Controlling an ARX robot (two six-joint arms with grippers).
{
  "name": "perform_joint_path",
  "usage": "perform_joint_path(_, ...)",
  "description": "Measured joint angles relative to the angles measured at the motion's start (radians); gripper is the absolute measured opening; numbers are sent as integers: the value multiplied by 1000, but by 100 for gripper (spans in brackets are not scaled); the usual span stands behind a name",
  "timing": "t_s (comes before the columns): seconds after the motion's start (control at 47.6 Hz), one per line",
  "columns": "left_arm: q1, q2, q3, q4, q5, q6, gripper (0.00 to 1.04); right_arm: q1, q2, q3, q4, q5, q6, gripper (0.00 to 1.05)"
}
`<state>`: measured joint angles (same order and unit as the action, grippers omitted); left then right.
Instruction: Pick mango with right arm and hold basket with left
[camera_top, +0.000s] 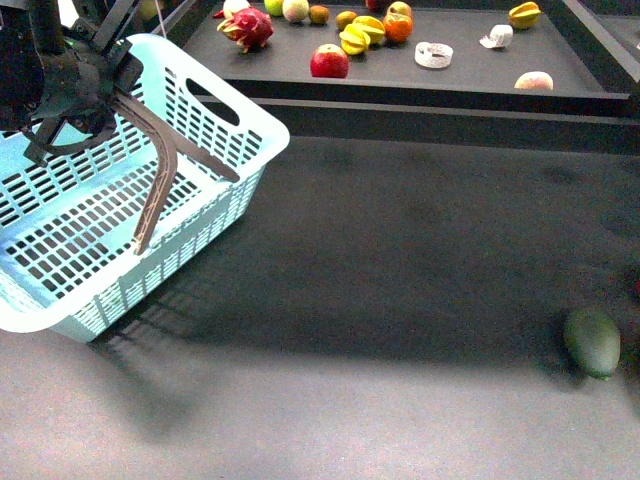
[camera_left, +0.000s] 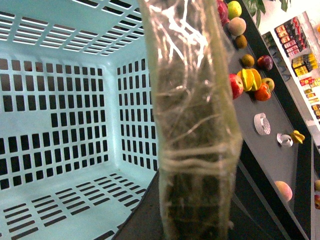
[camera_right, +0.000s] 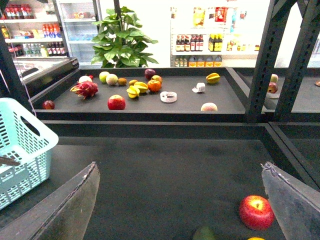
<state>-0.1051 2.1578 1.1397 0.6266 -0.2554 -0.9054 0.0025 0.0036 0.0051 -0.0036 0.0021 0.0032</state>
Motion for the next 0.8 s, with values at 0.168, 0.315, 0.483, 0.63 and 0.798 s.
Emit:
perform_joint_path(0.168, -27, -96, -108, 45, 72, 69, 9, 0, 0, 0, 0, 0, 0, 97)
perform_joint_path(0.315, -61, -196, -214, 126, 116, 180, 9, 0, 0, 0, 0, 0, 0, 97)
perform_joint_path(0.483, -107, -361, -368, 200, 200, 311, 8, 0, 0, 0, 0, 0, 0, 97)
perform_joint_path(0.63, -167, -437, -442, 211, 235, 389, 8, 0, 0, 0, 0, 0, 0, 97)
perform_joint_path(0.798, -256, -469, -496, 247, 261, 482, 8, 0, 0, 0, 0, 0, 0, 97)
